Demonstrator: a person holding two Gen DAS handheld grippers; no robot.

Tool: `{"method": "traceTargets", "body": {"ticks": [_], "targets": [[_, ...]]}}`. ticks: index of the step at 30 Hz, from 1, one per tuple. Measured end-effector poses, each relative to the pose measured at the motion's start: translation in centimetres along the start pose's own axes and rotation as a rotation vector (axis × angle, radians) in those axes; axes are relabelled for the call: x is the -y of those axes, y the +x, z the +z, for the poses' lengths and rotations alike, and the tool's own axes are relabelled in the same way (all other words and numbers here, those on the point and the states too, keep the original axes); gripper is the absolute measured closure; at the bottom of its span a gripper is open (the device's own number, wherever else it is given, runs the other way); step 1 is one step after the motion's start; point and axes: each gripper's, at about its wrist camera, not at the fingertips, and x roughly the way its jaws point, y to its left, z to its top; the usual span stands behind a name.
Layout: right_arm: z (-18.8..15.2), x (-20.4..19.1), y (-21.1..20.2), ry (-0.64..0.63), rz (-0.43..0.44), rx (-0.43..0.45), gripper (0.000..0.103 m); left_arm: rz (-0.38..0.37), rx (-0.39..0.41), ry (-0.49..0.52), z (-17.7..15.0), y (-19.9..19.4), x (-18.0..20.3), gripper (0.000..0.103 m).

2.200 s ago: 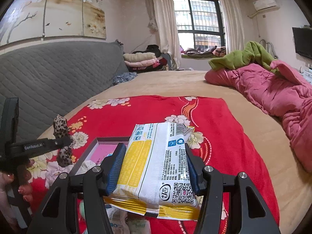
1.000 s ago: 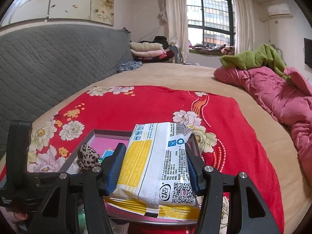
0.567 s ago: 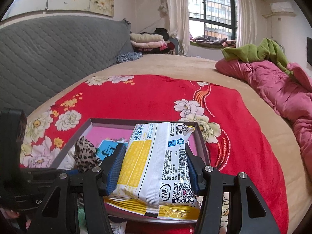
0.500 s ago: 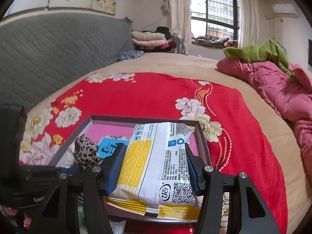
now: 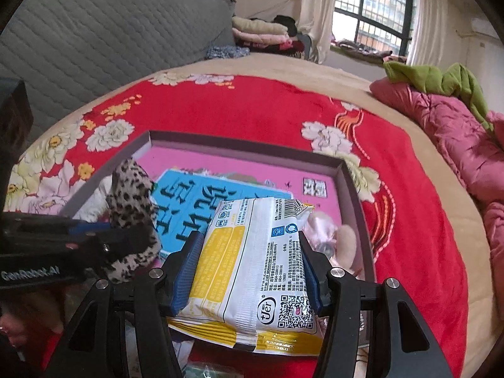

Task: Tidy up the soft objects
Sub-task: 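Lower the wipes packet into the pink box and open the right tool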

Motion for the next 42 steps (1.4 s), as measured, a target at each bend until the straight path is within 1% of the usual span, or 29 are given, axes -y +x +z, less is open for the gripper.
{"method": "traceTargets", "body": {"ticks": [6,15,20,35,38,42], "targets": [[-0.4,0.2,0.8,0.032,0.007,-0.006,0.044,0.003,-0.009,0.008,0.0,0.1,0.2,0.083],[-0.4,-0.2,1.4,0.021,0.007,-0.017,0.044,0.006,-0.019,0.018,-0.1,0.6,0.5,0.082],[-0.5,-1.1,1.6,-0.013,-0.004,-0.031,0.044,0.008,-0.022,0.018,-0.1,0.9,0.6,0.083],[-0.5,-0.5,1.6,0.017,-0.002,-0.048,0.043,0.012,-0.033,0.029,-0.6,1.2,0.7,0.083],[-0.5,-0.4,1.6,0.019,-0.003,-0.058,0.042,0.010,-0.034,0.028,-0.5,1.2,0.8,0.083],[-0.4,-0.6,1.6,0.008,-0.004,-0.061,0.036,0.015,-0.037,0.036,-0.6,1.2,1.0,0.083]]}}
